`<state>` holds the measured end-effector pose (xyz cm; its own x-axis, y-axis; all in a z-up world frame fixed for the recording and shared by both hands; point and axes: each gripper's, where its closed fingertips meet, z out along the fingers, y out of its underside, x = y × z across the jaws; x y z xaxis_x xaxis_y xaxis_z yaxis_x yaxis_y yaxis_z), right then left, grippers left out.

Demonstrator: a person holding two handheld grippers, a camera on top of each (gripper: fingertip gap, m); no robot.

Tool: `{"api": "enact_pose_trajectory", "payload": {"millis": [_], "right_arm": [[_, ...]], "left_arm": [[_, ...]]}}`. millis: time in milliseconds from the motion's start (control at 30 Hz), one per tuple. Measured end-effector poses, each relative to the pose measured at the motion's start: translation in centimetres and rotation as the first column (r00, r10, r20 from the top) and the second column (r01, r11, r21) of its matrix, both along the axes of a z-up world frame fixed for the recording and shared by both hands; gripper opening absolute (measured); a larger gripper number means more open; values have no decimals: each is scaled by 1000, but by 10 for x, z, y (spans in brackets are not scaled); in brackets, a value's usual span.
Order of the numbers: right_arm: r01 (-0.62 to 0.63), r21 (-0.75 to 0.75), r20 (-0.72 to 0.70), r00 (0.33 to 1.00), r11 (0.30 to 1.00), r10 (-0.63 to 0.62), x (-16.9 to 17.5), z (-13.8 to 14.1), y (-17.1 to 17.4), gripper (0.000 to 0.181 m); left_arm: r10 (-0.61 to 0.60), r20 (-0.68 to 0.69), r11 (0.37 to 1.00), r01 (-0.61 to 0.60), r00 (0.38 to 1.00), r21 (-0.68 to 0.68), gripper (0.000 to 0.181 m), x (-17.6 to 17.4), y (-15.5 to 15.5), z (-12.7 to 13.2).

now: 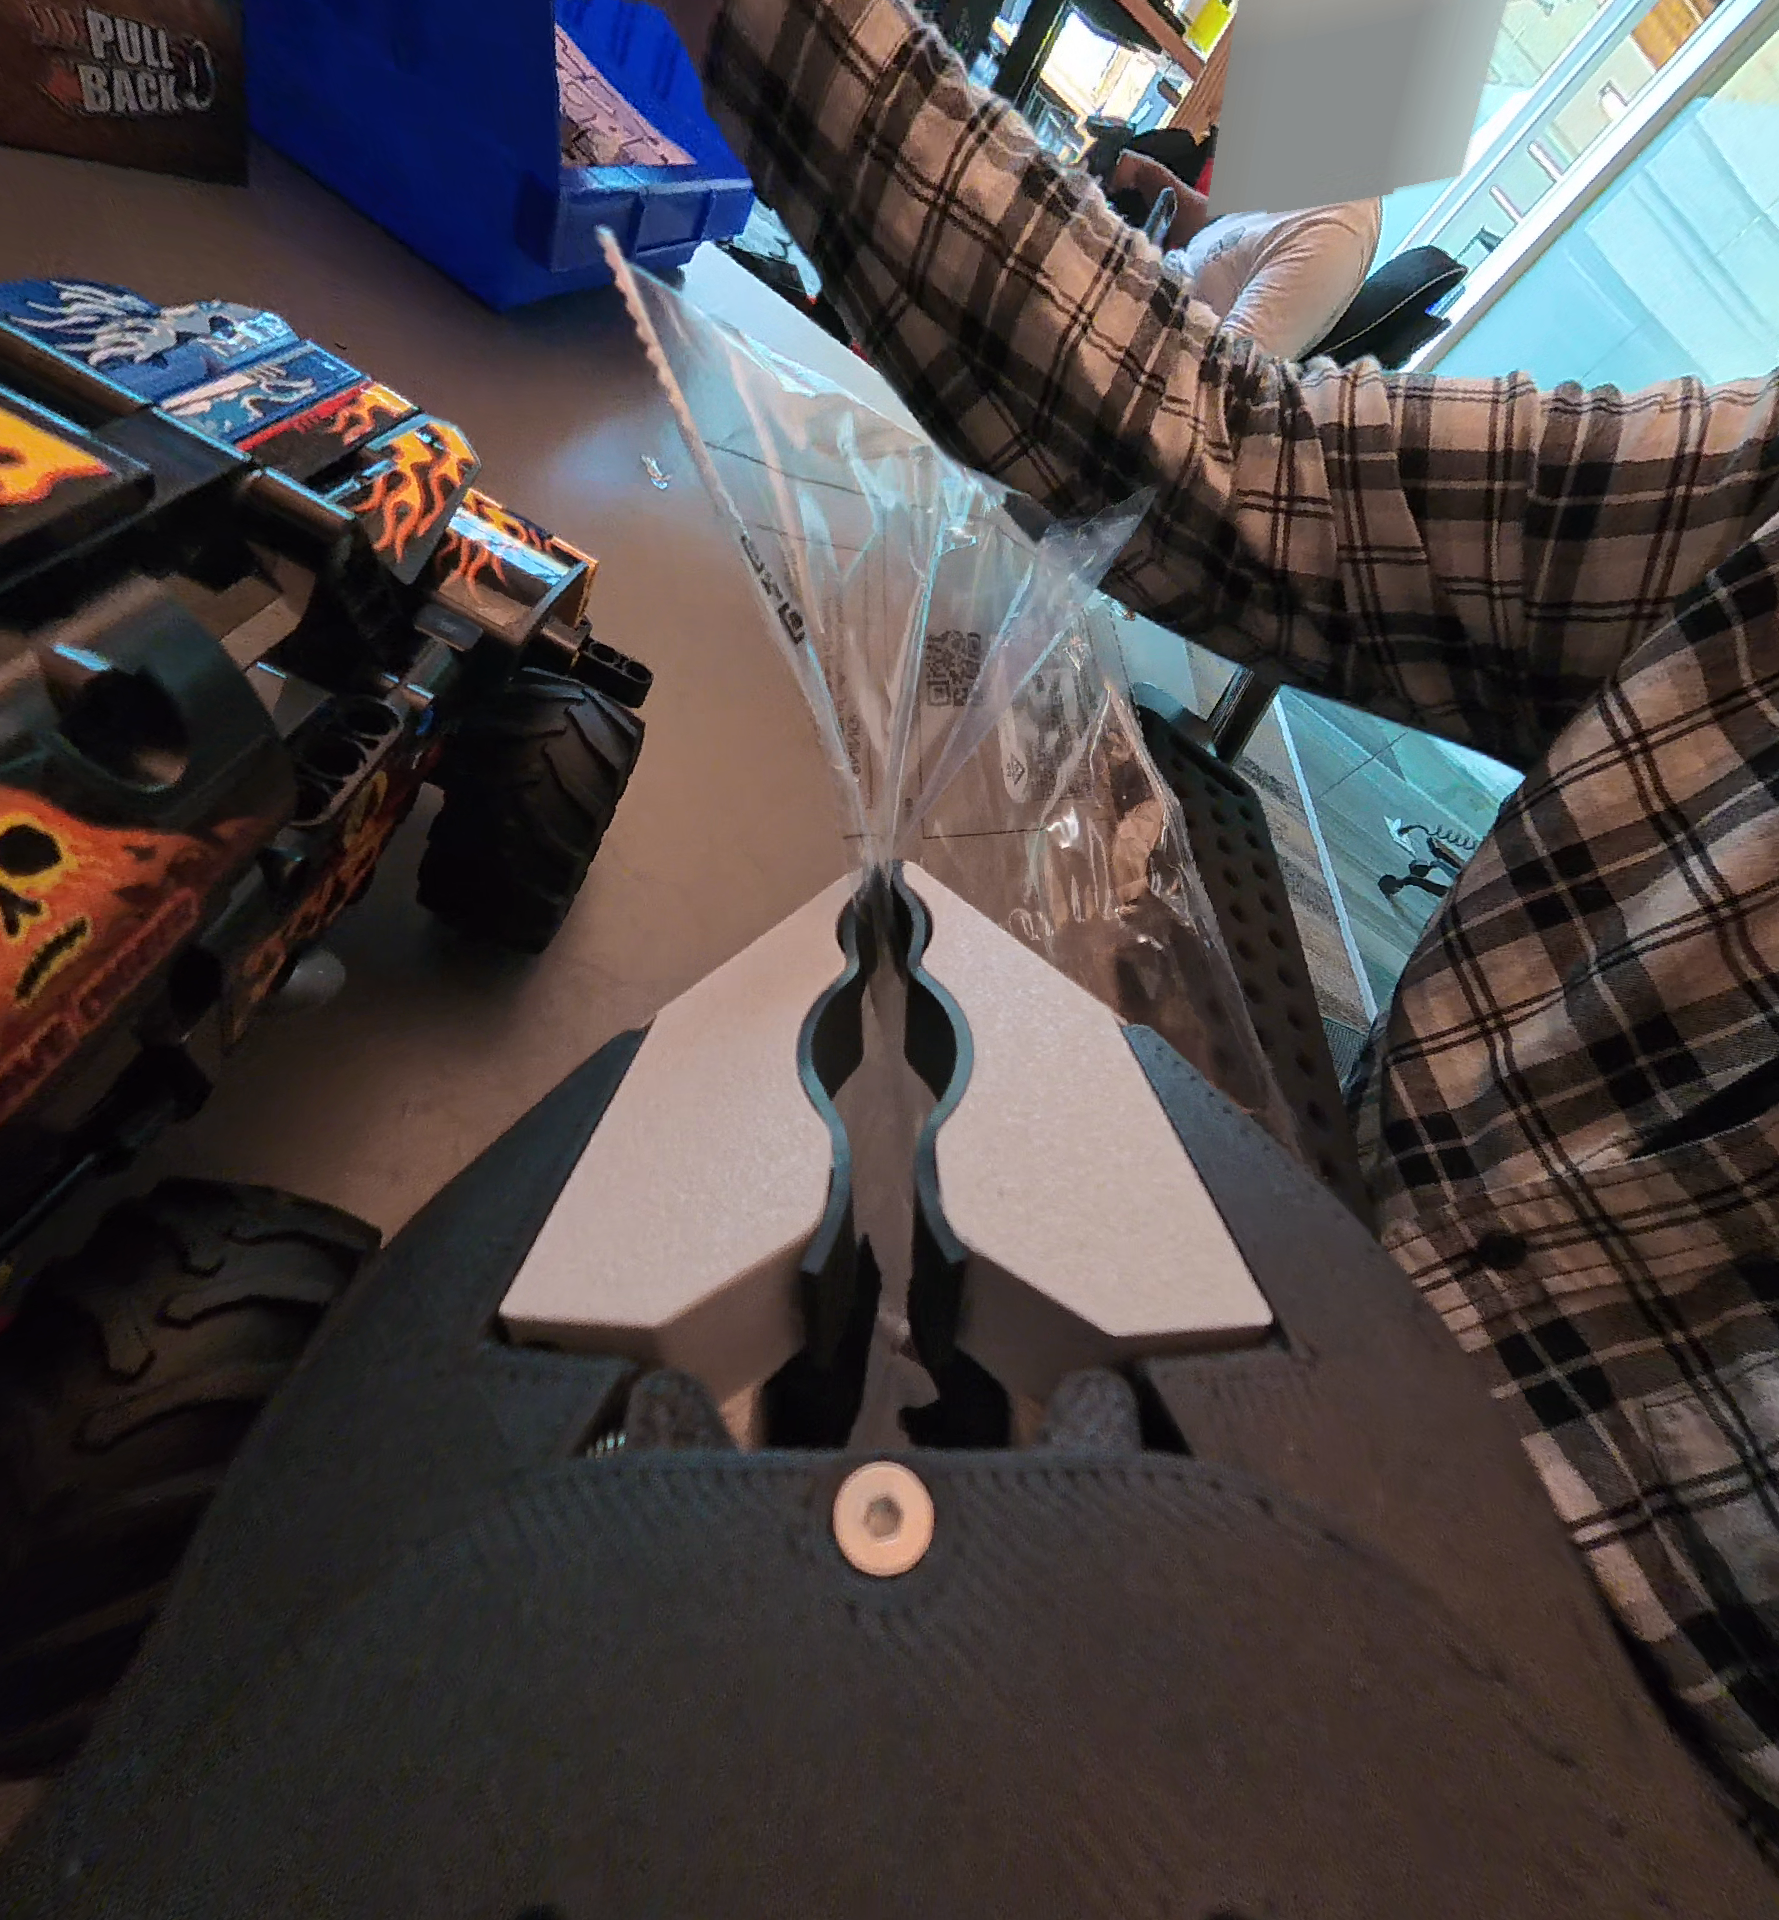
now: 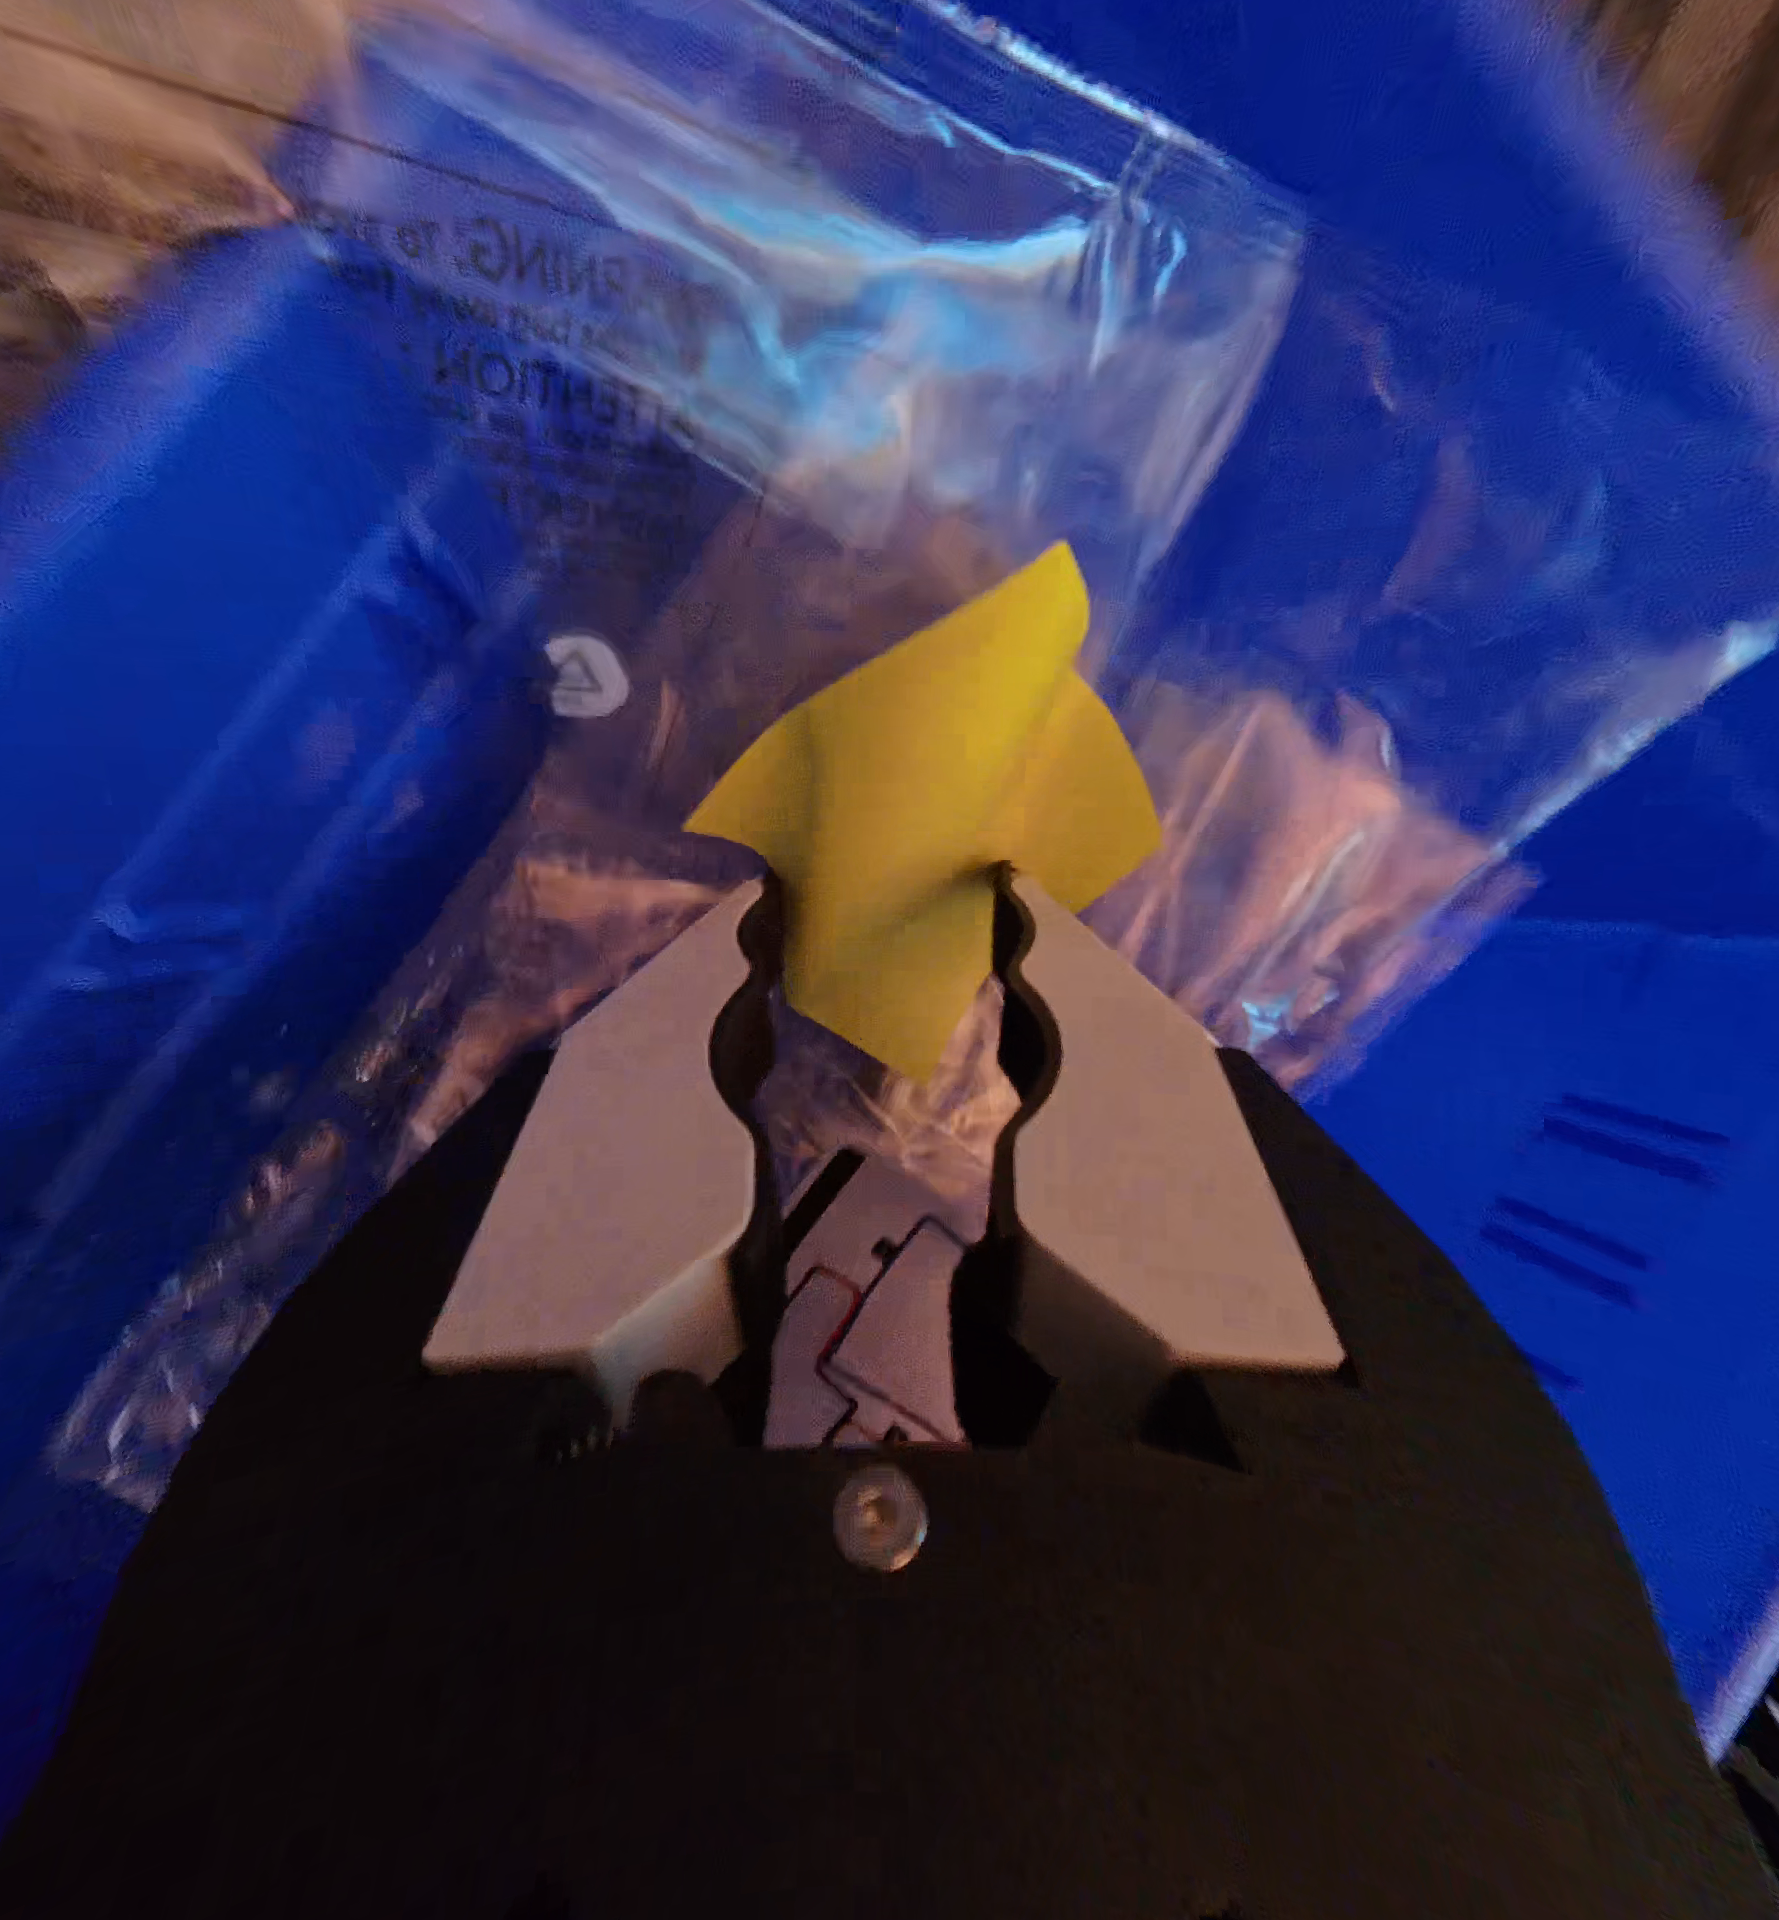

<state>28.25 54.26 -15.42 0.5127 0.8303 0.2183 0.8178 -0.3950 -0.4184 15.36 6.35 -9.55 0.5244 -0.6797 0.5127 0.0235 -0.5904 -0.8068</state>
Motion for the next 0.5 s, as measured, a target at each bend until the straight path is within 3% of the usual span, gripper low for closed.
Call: {"api": "enact_pose_trajectory", "payload": {"millis": [67, 167, 400, 500], "right_arm": [[18, -84, 21, 1000, 996, -17, 5, -7, -10, 31], [25, -148, 9, 1000, 989, -24, 7, 1, -19, 34], [18, 35, -61, 998, 999, -16, 20, 76, -45, 62], [-50, 94, -223, 972, 994, 70, 8, 125, -82, 60]], "left_arm": [[-7, -1, 1000, 7, 1000, 2, 0, 1, 0, 1], [-14, -2, 1000, 14, 1000, 1, 0, 3, -1, 0], [-6, 2, 1000, 6, 1000, 27, 0, 3, -1, 7], [5, 4, 999, -5, 1000, 41, 0, 3, -1, 10]]}}
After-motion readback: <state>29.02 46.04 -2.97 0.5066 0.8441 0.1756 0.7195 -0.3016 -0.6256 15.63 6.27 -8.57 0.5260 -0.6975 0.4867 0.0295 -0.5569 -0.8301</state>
